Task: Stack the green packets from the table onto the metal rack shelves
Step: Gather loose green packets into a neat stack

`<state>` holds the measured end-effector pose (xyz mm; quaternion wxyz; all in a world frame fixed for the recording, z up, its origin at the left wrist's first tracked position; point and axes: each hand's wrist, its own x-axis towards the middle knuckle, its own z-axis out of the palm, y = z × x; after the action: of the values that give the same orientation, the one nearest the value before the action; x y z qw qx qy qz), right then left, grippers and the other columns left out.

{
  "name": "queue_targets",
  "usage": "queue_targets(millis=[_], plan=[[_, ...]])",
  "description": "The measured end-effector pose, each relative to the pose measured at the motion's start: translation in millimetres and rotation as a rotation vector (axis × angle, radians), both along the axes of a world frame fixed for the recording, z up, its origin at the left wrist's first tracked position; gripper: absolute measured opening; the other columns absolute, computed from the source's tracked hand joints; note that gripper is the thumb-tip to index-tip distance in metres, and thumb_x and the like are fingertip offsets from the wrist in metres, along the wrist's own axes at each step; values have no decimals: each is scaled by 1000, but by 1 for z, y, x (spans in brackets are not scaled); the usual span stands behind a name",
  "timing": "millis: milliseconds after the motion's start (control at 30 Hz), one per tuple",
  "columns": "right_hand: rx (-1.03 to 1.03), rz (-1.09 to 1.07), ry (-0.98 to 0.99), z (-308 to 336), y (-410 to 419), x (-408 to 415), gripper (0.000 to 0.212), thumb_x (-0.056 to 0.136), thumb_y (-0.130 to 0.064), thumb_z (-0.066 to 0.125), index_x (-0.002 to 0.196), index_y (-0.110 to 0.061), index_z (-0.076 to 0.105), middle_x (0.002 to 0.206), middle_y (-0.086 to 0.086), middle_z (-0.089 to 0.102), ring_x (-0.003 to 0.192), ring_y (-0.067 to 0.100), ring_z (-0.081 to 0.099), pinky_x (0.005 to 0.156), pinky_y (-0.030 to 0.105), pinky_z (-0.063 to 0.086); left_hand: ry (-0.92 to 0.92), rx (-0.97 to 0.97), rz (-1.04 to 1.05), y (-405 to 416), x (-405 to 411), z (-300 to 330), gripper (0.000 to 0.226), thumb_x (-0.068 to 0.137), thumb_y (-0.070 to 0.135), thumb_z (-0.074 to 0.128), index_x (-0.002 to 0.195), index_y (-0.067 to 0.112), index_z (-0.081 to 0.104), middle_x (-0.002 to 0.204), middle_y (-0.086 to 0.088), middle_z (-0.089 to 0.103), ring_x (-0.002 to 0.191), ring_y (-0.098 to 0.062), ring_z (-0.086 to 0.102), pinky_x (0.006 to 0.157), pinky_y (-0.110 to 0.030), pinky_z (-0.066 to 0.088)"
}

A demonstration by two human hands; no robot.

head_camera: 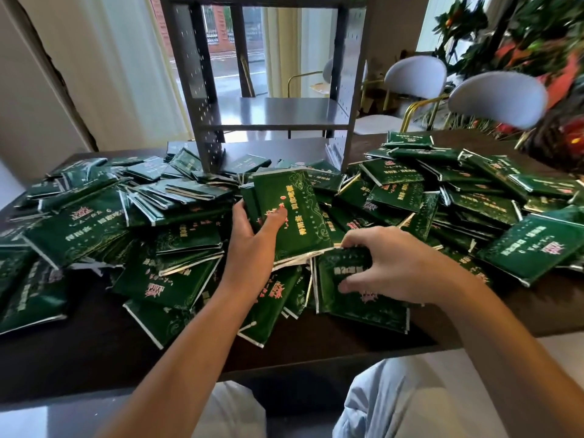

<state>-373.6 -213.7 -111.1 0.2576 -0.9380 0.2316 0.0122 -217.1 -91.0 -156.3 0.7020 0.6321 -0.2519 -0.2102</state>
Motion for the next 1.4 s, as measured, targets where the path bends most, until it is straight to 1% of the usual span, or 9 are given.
queue_targets(millis=[267,367,433,567,767,867,967,1133,1400], plan=[[83,-334,-477,-13,-18,5,19,94,-17,66,110,-24,60,81,-1,66,40,1,48,43,12,34,-15,-23,64,-1,-1,2,33,100,29,59,130,31,45,110,9,68,90,-2,71,84,-32,54],[41,-411,-610,-15,-16,10,21,92,-12,60,103,-30,60,96,0,66,78,7,57,79,28,49,-11,-12,63,-1,-1,0,35,99,30,60,130,33,45,111,10,69,96,-6,71,90,-38,55],[-81,-437,-657,-13,-12,13,26,90,-10,62,92,-35,60,114,-6,55,115,16,48,107,49,39,-27,-7,60,-1,0,-2,34,99,29,60,129,35,45,110,12,68,92,0,70,84,-29,54],[-276,-348,-708,-12,-6,22,24,86,-5,68,84,-28,73,141,5,46,144,27,27,117,59,26,-53,22,32,-1,-1,-2,35,100,28,58,129,36,41,109,14,66,84,9,68,66,-10,51],[-444,-95,-825,-20,6,42,28,86,-15,58,100,-27,79,150,17,43,148,39,27,113,47,29,-80,40,42,-1,-2,0,47,99,31,60,140,37,36,112,19,64,93,12,64,87,-23,45],[-388,-82,-710,-31,17,52,48,92,-36,58,139,-43,55,159,12,28,145,32,33,104,39,38,-70,48,27,-1,-2,1,36,102,29,55,127,49,39,118,24,59,106,10,57,95,-24,40],[-222,-107,-561,-42,22,56,79,94,-53,59,155,-52,9,161,0,19,141,23,39,100,45,52,-51,59,11,-1,-4,2,53,102,42,48,150,40,24,152,7,42,142,-13,37,110,-34,28],[-43,-87,-756,-41,22,52,94,86,-43,75,157,-39,13,155,-12,27,122,-13,33,93,-3,30,-51,33,-32,-1,-3,1,80,90,49,60,155,37,16,145,17,39,145,-8,26,112,-32,20],[536,-161,-814,-33,15,45,102,92,1,67,156,-45,2,150,-14,36,143,2,34,104,14,35,-137,-46,-4,2,-4,0,71,83,38,73,144,32,37,126,14,65,120,-5,61,108,-42,46]])
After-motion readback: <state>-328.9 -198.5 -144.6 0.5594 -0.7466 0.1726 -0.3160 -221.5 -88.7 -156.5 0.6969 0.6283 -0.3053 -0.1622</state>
